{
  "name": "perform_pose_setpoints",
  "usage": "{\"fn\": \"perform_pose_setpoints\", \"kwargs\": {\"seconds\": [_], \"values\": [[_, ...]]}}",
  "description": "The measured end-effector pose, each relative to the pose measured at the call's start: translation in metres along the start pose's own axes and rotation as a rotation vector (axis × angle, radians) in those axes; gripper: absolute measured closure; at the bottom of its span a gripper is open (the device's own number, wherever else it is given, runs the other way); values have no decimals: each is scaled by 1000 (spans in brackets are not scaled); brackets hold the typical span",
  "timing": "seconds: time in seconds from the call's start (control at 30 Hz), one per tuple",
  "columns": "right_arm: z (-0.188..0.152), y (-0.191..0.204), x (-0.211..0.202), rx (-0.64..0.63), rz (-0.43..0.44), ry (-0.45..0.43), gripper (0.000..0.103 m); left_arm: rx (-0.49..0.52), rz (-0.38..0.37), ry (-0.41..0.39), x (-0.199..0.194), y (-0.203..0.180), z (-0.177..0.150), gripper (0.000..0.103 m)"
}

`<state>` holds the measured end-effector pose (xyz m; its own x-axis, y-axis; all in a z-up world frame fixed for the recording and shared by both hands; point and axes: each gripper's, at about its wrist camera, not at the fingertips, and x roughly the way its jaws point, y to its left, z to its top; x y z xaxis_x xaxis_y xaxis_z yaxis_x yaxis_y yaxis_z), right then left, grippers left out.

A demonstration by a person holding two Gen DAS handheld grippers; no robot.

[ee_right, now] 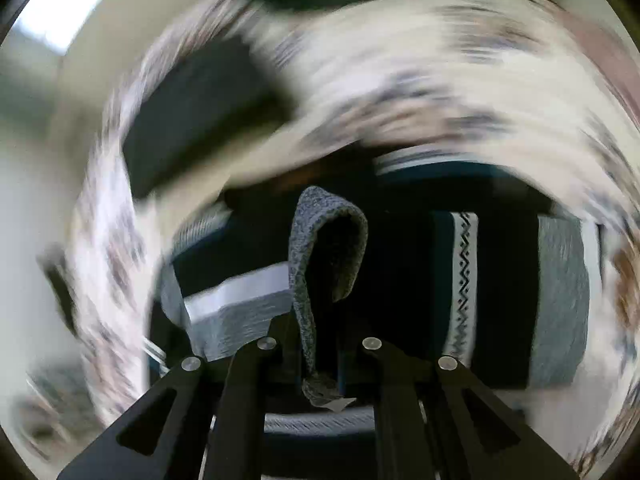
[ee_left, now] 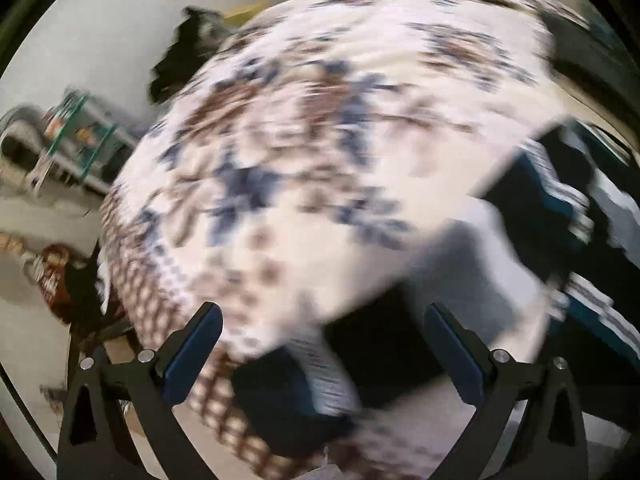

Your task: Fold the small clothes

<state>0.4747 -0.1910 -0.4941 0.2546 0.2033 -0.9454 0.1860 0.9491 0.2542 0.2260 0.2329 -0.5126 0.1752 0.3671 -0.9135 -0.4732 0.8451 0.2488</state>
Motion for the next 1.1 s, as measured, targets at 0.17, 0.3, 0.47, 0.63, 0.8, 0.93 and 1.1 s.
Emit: {"fn": "perform_pose_setpoints", "kwargs": {"seconds": [0.17,0.3,0.47,0.63,0.8,0.93,1.1], "values": [[-25,149,93,-265,-22,125,92,-56,45,54,24,61,-9,0],[-48,189,134,-393,-165,189,87,-77,-12,116,40,90,-21,0],[-61,132,88,-172,91,246,38,-130,-199,227,56,107,-40,0],[-86,52,26,10,157,230,34,-245,-415,364,83,120,-63,0],[-121,-22,18,169,112,280,34,-270,-512,418,110,108,-72,8],[-145,-36,43,224,84,319,34,-250,-506,362,109,93,-55,91],[-162,-33,51,184,41,316,34,-285,-530,204,75,111,-8,94]]}}
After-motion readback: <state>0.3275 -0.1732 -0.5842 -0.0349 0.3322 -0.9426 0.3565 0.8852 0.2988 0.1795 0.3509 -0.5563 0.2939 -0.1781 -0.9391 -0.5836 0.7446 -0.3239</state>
